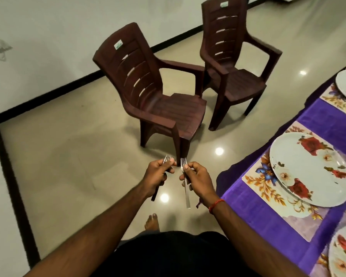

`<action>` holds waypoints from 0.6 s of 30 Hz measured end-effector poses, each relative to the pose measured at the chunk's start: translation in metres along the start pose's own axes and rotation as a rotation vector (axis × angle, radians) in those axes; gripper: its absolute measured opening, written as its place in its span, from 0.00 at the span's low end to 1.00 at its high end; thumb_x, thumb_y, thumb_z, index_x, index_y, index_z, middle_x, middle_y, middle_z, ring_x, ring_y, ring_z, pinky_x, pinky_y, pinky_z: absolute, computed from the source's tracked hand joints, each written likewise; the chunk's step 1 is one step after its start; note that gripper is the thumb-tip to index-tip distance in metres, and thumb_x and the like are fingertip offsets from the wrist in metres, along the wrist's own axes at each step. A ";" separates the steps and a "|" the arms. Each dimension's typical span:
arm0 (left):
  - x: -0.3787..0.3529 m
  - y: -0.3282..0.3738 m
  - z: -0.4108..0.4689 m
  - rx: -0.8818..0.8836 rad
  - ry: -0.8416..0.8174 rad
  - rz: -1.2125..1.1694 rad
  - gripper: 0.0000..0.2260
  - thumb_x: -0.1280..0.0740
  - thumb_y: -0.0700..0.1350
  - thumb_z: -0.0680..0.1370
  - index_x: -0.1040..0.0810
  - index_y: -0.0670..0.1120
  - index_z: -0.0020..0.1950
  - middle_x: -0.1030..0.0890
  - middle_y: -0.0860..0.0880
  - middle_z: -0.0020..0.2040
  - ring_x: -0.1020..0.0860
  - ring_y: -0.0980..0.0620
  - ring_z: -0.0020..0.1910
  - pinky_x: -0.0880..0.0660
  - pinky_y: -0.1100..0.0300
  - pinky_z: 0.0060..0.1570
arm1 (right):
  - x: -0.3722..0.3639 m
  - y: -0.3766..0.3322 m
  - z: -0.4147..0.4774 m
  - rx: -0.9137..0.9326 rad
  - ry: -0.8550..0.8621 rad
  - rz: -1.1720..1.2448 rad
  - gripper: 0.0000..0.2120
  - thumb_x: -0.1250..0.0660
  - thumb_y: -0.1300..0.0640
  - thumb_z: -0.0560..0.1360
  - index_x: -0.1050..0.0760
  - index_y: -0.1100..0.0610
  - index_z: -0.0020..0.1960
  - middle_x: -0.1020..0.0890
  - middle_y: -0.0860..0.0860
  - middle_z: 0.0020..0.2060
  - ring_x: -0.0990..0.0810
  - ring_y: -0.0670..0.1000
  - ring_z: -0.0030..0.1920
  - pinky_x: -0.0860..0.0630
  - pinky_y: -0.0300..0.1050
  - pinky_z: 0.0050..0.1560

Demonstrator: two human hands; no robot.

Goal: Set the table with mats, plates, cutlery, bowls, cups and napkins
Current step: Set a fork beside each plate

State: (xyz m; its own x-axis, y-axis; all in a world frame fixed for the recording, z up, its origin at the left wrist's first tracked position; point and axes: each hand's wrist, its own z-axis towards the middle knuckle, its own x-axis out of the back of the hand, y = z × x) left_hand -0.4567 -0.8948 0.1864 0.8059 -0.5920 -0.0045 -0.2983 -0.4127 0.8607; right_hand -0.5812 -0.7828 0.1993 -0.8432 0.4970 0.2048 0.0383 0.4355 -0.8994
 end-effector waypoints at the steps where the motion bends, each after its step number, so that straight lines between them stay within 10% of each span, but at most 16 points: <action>1: 0.003 0.008 0.010 -0.006 -0.023 -0.006 0.13 0.33 0.50 0.83 0.17 0.41 0.55 0.20 0.48 0.37 0.39 0.56 0.24 0.43 0.63 0.25 | -0.004 -0.005 0.005 0.004 0.030 0.000 0.09 0.38 0.54 0.83 0.22 0.56 0.50 0.15 0.54 0.38 0.19 0.44 0.32 0.28 0.34 0.29; 18: -0.086 0.097 0.140 0.000 -0.448 0.258 0.10 0.26 0.46 0.78 0.18 0.38 0.45 0.24 0.49 0.29 0.36 0.51 0.28 0.41 0.59 0.29 | 0.058 -0.014 0.073 -0.068 0.387 0.088 0.05 0.30 0.55 0.79 0.16 0.54 0.50 0.14 0.49 0.37 0.16 0.49 0.36 0.19 0.40 0.41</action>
State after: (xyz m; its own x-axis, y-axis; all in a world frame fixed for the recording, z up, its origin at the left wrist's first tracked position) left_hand -0.6268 -0.9809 0.1985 0.4085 -0.9127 -0.0097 -0.4587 -0.2145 0.8623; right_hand -0.6700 -0.8143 0.1954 -0.5714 0.7750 0.2699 0.1477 0.4206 -0.8951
